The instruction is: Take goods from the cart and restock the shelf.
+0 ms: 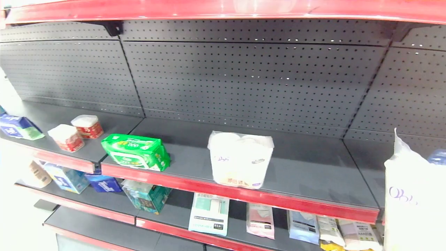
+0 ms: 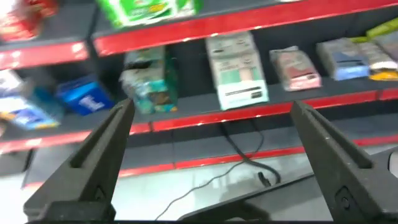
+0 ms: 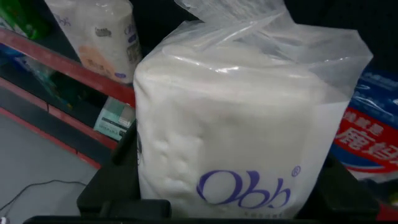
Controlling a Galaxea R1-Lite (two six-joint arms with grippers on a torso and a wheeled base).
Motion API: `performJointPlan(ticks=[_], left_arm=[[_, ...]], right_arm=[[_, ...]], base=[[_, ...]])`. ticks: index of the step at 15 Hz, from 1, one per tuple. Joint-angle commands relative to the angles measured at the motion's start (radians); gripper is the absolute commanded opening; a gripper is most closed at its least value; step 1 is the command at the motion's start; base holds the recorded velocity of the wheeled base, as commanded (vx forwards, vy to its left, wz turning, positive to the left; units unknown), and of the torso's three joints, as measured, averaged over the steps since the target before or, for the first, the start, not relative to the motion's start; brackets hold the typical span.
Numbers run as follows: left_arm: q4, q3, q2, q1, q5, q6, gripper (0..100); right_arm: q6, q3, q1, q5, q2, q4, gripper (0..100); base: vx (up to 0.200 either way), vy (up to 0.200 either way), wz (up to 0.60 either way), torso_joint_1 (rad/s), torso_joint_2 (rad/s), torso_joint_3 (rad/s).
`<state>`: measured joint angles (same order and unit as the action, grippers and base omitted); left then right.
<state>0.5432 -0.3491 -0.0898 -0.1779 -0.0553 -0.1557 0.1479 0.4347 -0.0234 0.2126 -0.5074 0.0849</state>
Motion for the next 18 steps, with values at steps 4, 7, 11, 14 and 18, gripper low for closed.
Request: performJointPlan(ticks=[4, 7, 11, 14, 18], left_arm=[[-0.101, 0.073, -0.007, 0.000, 0.000, -0.004, 100], [-0.417, 0.239, -0.007, 0.000, 0.006, 0.102, 100], [-0.569, 0.340, -0.018, 0.006, 0.170, 0.137, 100], [-0.566, 0.338, -0.047, 0.089, 0.173, 0.139, 100], [-0.582, 0.345, 0.012, 0.123, 0.181, 0.150, 100]], right_arm=[[-0.001, 0.006, -0.003, 0.005, -0.082, -0.039, 0], [-0.017, -0.004, -0.006, 0.019, -0.210, -0.172, 0], [-0.019, -0.004, -0.006, 0.070, -0.322, -0.235, 0], [-0.019, -0.007, -0.006, 0.070, -0.345, -0.261, 0], [-0.019, -0.022, -0.006, 0.070, -0.342, -0.261, 0]], base=[[0.000, 0.000, 0.00, 0.000, 0.00, 0.000], [0.000, 0.000, 0.00, 0.000, 0.00, 0.000], [0.000, 0.000, 0.00, 0.000, 0.00, 0.000], [0.000, 0.000, 0.00, 0.000, 0.00, 0.000], [0.000, 0.000, 0.00, 0.000, 0.00, 0.000]])
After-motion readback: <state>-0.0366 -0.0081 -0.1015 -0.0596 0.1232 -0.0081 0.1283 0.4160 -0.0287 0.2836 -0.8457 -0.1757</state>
